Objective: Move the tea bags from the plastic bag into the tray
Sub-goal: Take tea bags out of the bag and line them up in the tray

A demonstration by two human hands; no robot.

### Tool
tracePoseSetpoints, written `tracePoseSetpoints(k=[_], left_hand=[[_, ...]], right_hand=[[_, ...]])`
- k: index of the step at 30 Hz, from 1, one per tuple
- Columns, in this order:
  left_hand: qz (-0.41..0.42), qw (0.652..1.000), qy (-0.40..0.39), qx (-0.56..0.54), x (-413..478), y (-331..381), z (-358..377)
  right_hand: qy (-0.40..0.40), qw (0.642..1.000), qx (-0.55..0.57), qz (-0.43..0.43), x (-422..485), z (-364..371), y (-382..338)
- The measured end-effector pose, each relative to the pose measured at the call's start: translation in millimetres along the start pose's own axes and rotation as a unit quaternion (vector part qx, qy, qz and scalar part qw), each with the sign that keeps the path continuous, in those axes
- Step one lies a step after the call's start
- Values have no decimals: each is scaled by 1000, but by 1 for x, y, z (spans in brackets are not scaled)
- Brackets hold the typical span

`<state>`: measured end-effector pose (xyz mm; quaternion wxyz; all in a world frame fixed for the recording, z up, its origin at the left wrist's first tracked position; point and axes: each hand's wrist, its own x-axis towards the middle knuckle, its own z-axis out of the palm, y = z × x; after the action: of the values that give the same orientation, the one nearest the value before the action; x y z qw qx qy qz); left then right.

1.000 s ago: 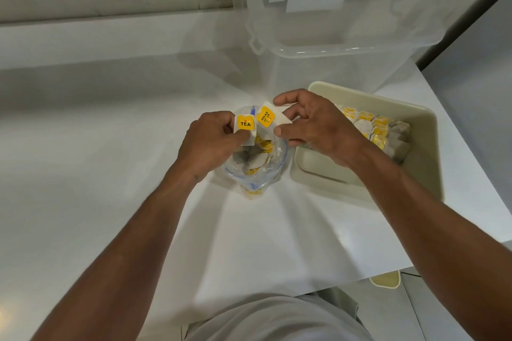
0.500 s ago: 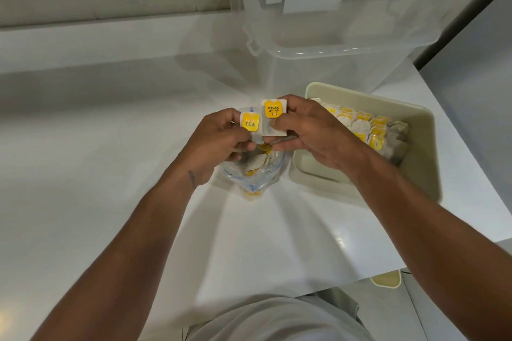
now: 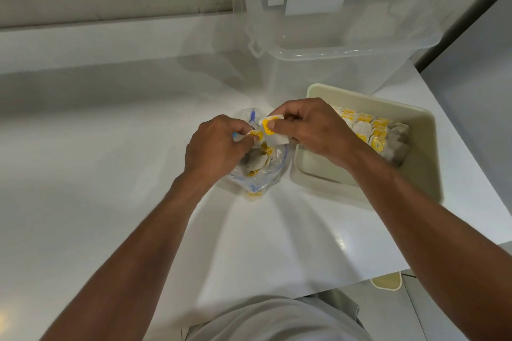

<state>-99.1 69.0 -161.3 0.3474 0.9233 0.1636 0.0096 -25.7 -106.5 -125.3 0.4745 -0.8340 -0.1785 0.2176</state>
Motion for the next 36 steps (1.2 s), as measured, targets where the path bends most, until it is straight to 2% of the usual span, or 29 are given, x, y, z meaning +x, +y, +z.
tracePoseSetpoints(k=[2,4,7,9,12,17,19,22,25,28,36], left_hand=[[-22,996,-1,-88,3,-3,-1],[-30,994,-3,-106,7,-7,-4],[-32,976,-62,-208,10,-7,-10],[-35,968,-79,-236,11,-7,-12],[-30,964,-98,-246,13,-7,-13],[-42,961,-116,-249,13,-7,-11],[-45,960,-122,-249,12,-6,-14],[-55,944,-160,-285,8,2,-20],[-41,953,-133,-269,11,2,-21],[-23,964,-114,-240,15,0,-19],[68,972,-108,-198,23,20,-20]], right_hand=[[-90,990,104,26,-5,-8,-7],[-159,970,177,58,-8,-14,-12],[-108,990,81,52,-4,-16,-9],[-88,992,71,57,-2,-15,-6],[-115,987,103,52,0,-12,-5],[-205,968,143,28,-4,-12,-9],[-182,973,136,44,-2,-10,-8],[-74,997,21,30,5,-6,0],[-93,993,63,43,4,-7,0],[-98,994,36,21,1,-12,-3],[-46,999,13,20,-4,-32,4]])
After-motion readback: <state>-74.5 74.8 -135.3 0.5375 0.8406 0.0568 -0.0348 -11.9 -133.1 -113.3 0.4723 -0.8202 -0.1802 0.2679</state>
